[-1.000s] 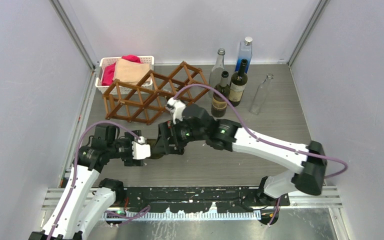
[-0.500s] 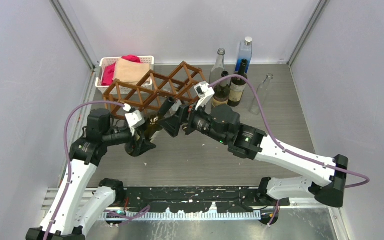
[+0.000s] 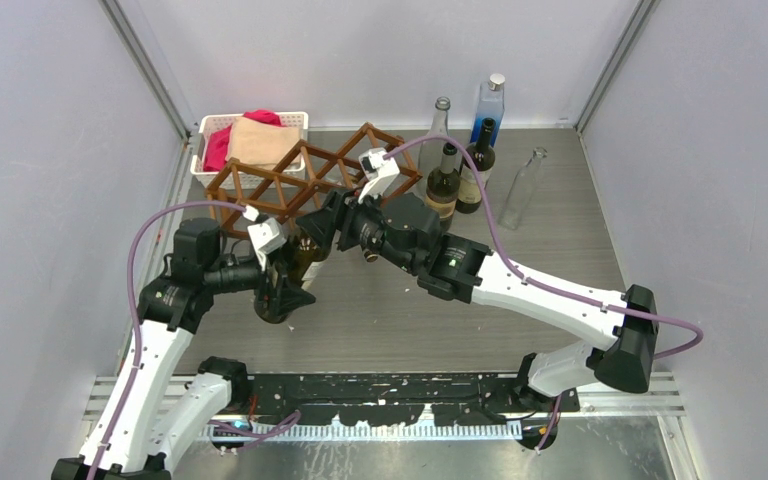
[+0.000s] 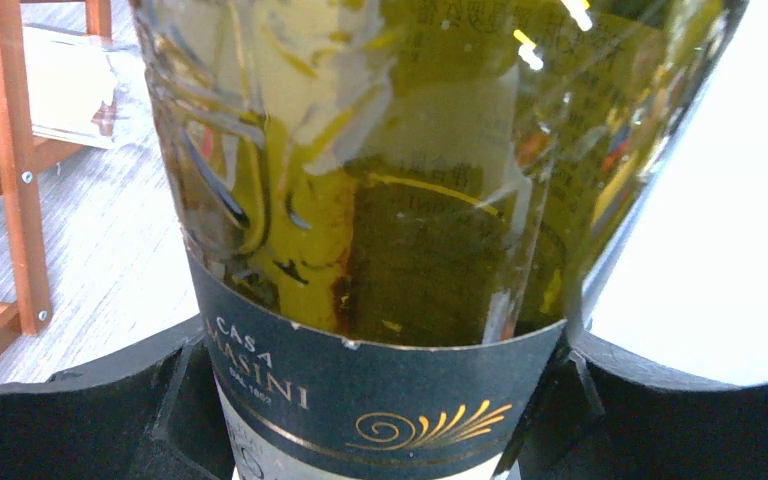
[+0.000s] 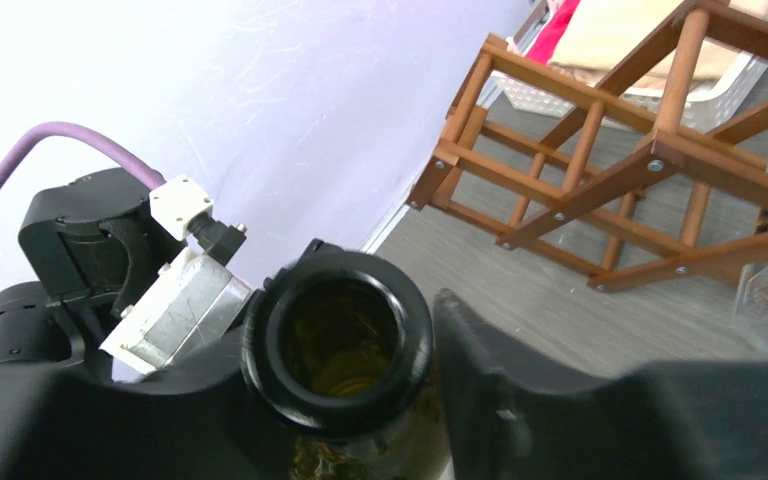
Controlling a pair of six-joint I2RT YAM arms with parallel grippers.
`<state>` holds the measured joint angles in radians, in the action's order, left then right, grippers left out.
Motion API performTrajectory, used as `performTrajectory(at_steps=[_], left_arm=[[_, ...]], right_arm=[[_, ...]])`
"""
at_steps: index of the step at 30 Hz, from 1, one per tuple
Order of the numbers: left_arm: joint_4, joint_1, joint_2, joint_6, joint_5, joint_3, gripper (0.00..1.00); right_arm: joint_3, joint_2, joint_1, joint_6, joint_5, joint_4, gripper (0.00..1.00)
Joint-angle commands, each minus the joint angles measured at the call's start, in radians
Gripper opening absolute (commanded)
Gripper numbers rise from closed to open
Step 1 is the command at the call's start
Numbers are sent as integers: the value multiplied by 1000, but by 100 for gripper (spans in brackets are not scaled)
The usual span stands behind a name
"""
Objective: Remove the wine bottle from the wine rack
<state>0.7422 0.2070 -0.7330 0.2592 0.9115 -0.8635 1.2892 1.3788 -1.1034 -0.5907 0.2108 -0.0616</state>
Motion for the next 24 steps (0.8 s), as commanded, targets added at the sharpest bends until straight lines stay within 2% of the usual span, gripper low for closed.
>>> performTrajectory(at_steps=[1, 3, 4, 5, 6, 7, 8, 10, 15, 17, 24], left_arm=[[-62, -4, 29, -30, 89, -67, 0], [-55, -4, 31, -25, 73, -66, 3], [-51, -4, 33, -19, 65, -66, 8], [-47, -4, 35, -15, 53, -66, 24], [-46, -4, 38, -21, 23, -66, 47], [-47, -4, 38, -32, -13, -66, 70], [-41, -4, 35, -36, -52, -69, 84], [18, -4, 0, -19, -122, -101, 98], [354, -4, -200, 101, -277, -349, 100], [438, -6, -260, 142, -349, -420, 100], [462, -8, -304, 115, -429, -496, 100]], right_arm=[[73, 8, -3, 17, 60, -36, 37], [78, 7, -4, 20, 63, -18, 22], [80, 4, -4, 23, 65, -8, 15], [84, 0, -4, 27, 69, 4, 7], [90, -5, -4, 34, 76, 25, 2], [93, -14, -3, 43, 88, 47, 1], [97, -27, -4, 57, 100, 80, 1], [99, -58, -3, 88, 136, 144, 1], [63, -173, 1, 169, 252, 288, 1], [26, -225, 4, 199, 307, 324, 1], [-63, -375, 20, 345, 522, 400, 1]])
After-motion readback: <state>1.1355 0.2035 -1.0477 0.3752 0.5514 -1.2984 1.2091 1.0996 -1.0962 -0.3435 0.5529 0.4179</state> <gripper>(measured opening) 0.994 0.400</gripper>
